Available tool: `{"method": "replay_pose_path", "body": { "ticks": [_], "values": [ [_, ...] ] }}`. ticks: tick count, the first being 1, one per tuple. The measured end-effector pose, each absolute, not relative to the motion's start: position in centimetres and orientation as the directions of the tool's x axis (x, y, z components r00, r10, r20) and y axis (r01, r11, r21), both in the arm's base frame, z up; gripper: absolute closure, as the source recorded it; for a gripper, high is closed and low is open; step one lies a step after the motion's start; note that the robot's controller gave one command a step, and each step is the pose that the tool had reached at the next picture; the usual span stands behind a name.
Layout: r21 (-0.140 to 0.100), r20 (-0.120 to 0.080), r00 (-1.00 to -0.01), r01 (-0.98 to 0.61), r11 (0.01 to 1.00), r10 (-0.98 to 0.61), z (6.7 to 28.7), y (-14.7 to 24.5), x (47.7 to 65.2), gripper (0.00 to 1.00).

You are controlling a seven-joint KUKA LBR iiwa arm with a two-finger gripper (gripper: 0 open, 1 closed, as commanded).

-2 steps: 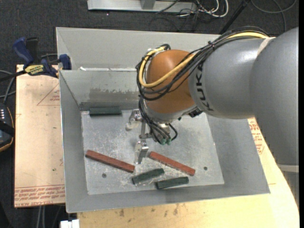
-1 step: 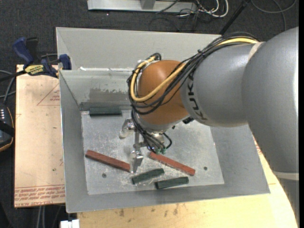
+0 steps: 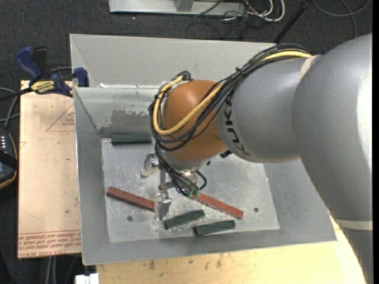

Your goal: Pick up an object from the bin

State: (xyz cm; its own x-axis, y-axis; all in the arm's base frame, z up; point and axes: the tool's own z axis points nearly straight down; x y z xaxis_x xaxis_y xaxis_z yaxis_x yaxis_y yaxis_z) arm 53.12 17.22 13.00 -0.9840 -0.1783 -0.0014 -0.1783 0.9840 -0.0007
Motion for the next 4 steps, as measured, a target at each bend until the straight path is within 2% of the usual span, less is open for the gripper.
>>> {"method": "replay_pose_path", "body": {
  "ticks": [1,2,3,4],
  "values": [
    [0.002,0.003,-0.974,-0.225,0.974,-0.225,8.9,19.2,53.7,0.0],
    [0.002,0.002,-0.976,-0.22,0.976,-0.22,8.7,19.0,53.9,0.0],
    [0.003,-0.013,-0.951,-0.309,0.951,-0.309,7.6,17.9,49.0,1.0],
    [0.003,-0.013,-0.951,-0.309,0.951,-0.309,7.6,17.9,49.1,1.0]
  ]
}}
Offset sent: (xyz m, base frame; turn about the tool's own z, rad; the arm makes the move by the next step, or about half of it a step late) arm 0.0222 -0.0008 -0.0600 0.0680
